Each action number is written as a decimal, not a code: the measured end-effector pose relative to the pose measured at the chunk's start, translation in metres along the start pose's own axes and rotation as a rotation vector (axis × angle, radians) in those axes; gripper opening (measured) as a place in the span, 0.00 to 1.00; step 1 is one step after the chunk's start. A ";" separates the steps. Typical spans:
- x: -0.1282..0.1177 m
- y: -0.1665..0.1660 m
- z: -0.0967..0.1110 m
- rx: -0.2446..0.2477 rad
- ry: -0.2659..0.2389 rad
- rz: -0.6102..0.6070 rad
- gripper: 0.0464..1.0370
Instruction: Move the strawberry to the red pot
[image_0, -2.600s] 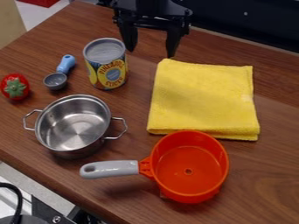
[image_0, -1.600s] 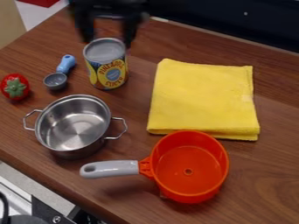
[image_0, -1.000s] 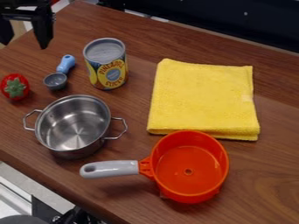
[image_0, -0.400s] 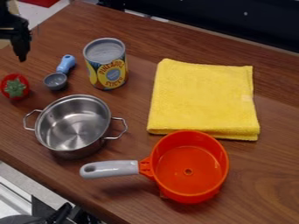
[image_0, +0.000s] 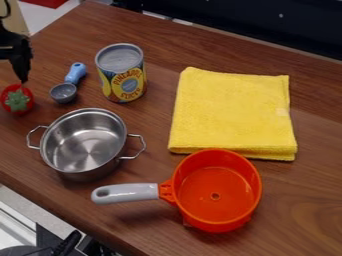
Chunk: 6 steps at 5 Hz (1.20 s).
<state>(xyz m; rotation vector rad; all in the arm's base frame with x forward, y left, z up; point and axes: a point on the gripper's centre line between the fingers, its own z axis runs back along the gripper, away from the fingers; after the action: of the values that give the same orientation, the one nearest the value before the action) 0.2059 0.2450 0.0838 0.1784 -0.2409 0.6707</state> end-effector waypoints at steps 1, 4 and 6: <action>-0.006 -0.004 -0.006 -0.024 -0.006 0.041 0.96; -0.015 -0.002 -0.029 0.054 -0.025 0.056 0.93; -0.014 -0.006 -0.034 0.057 -0.019 0.048 0.71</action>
<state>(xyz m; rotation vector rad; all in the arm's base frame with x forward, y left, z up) 0.2048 0.2398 0.0472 0.2341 -0.2451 0.7246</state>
